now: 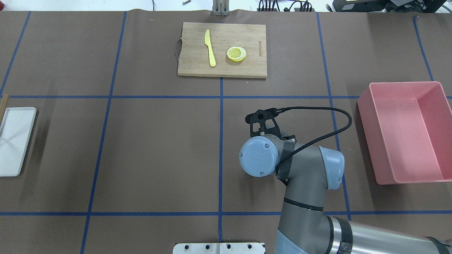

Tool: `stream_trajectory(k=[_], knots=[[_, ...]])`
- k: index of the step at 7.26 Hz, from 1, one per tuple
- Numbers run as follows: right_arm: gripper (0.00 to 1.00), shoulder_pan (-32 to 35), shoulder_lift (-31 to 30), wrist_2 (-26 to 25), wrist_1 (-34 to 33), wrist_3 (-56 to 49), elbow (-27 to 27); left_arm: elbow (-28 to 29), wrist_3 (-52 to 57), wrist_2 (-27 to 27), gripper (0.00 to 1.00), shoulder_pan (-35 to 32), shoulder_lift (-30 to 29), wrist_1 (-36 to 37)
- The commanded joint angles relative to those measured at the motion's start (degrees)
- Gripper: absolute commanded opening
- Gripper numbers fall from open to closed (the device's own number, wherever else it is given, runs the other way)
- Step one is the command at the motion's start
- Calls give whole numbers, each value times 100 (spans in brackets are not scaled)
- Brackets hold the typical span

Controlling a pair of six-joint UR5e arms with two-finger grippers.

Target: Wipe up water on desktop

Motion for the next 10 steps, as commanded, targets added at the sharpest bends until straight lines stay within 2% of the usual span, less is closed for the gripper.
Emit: stream_trajectory(k=[1, 3, 4, 6, 7, 10], knots=[[0, 52, -29, 52, 444, 600, 993, 13, 6, 0, 99, 0, 0, 1], [0, 900, -303, 1145, -955, 77, 2323, 21, -2, 0, 99, 0, 44, 1], [0, 1436, -347, 1360, -1424, -589, 2554, 21, -11, -9, 99, 0, 114, 1], [0, 2507, -924, 2149, -1552, -2072, 2618, -5, -493, -367, 99, 0, 132, 1], [0, 3088, -1363, 2579, -1543, -2986, 2697, -14, -503, -369, 99, 0, 124, 1], [0, 4337, -2690, 3345, -1308, -5274, 2724, -40, -503, -378, 99, 0, 132, 1]])
